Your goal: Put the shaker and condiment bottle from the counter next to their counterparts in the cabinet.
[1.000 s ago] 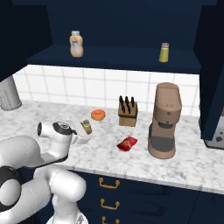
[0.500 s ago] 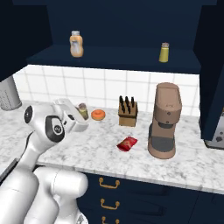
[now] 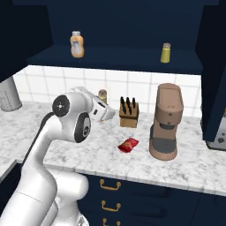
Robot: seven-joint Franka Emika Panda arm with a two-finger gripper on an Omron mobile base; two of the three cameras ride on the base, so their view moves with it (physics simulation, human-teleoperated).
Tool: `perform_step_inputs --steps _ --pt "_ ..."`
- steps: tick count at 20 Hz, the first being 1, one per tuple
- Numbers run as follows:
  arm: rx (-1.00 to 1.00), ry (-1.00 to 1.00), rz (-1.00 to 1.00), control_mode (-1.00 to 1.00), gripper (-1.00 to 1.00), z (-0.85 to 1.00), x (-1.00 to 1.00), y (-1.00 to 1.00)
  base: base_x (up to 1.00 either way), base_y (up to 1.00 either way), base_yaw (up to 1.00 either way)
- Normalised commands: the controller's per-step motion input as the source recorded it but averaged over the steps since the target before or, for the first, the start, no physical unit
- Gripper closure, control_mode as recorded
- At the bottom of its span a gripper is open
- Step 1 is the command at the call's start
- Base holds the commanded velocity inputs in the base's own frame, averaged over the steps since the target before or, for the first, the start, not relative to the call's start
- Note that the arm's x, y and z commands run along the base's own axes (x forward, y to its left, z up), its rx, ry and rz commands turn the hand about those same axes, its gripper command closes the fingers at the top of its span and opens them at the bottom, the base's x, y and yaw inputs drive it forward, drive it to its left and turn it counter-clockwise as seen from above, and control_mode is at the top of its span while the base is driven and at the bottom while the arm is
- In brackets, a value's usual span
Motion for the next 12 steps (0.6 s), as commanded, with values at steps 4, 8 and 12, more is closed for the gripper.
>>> perform_step_inputs --steps 4,8,12 --pt "0.02 0.01 0.35 -1.0 1.0 0.85 0.04 -0.63 0.0 0.0 0.0" --pt "-0.08 0.06 0.32 -1.0 1.0 0.52 0.01 -0.61 0.0 0.0 0.0" --pt "-0.2 0.0 0.33 -1.0 1.0 0.21 0.07 -0.66 0.0 0.0 0.0"
